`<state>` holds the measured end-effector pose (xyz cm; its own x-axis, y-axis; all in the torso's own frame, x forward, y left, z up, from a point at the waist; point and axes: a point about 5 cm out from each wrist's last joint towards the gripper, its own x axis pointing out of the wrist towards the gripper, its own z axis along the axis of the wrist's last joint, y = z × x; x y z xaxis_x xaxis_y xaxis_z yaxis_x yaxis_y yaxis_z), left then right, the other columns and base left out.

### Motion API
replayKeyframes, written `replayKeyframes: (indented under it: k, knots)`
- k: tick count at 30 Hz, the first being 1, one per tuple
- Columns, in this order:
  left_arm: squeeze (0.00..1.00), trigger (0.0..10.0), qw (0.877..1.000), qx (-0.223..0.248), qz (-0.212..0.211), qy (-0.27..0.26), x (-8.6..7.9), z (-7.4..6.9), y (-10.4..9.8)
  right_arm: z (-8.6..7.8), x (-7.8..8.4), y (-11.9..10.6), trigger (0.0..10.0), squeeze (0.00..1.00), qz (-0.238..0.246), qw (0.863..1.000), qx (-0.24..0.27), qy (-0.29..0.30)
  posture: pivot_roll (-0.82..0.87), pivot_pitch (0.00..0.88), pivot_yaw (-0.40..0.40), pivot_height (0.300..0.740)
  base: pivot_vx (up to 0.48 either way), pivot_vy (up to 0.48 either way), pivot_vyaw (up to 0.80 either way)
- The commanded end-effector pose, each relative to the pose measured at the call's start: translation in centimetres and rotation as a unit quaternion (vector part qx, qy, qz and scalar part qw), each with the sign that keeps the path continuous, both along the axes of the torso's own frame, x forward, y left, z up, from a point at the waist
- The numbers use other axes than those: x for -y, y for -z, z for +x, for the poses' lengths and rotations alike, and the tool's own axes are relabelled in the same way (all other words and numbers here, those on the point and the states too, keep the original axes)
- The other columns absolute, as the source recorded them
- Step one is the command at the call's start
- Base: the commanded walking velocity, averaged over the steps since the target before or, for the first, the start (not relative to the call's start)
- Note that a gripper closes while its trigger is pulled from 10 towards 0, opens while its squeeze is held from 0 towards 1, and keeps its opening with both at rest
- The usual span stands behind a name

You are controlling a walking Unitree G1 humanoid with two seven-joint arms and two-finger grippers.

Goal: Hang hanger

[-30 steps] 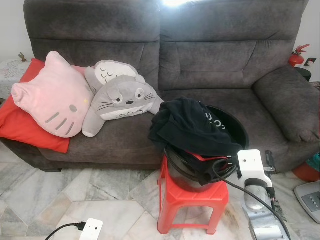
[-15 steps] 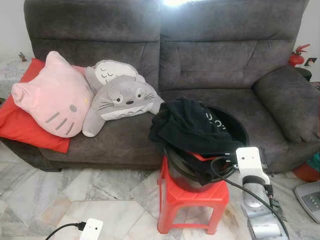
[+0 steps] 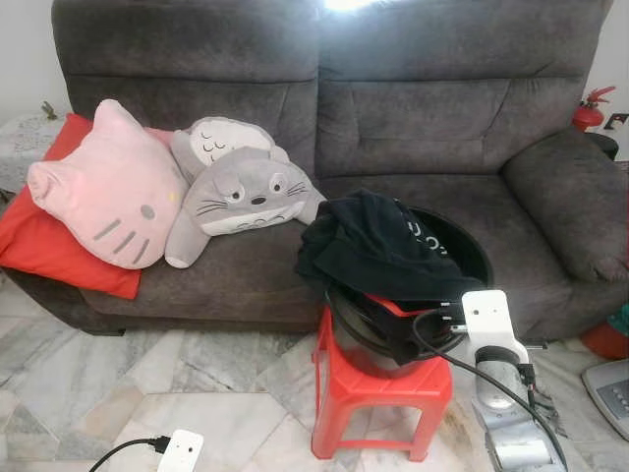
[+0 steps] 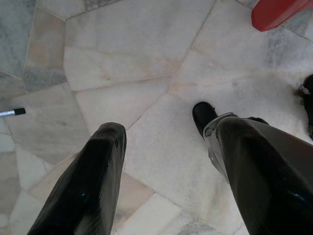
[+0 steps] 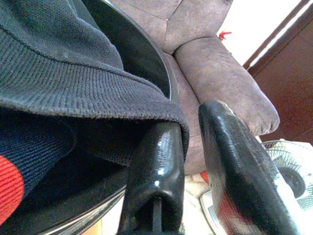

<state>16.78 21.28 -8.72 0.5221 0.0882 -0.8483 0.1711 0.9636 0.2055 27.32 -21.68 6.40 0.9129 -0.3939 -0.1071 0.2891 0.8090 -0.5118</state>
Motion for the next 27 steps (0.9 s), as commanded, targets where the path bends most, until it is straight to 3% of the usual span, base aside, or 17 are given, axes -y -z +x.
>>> replayKeyframes:
  k: [1,5,13,20,27]
  knots:
    - [0.00,10.0,1.000,-0.005,0.007,0.003,-0.2,-0.2,0.1,0.3,0.1,-0.3,0.0,0.00,-0.004,1.000,0.008,0.000,-0.16,0.000,0.015,0.727,0.000,0.000,0.00]
    - [0.00,10.0,1.000,-0.005,0.007,0.004,-0.3,-0.2,0.1,0.3,0.1,-0.5,0.0,0.00,-0.010,1.000,0.014,-0.003,-0.16,0.000,0.015,0.727,0.000,0.000,0.00]
    - [0.00,10.0,1.000,-0.006,0.009,0.003,-0.3,-0.3,0.1,1.3,-2.6,-4.6,0.0,0.00,-0.067,0.986,0.098,-0.114,-0.17,0.000,0.015,0.727,0.000,0.000,0.00]
    - [0.00,10.0,1.000,-0.006,0.008,0.004,-0.3,-0.4,0.1,1.2,-3.5,-5.8,0.0,0.00,-0.068,0.979,0.111,-0.156,-0.17,0.000,0.015,0.727,0.000,0.000,0.00]
    - [0.00,10.0,1.000,-0.007,0.008,0.006,-0.2,-0.4,0.1,1.3,-4.1,-8.6,0.0,0.00,-0.084,0.967,0.147,-0.192,-0.18,0.000,0.017,0.727,0.000,0.000,0.00]
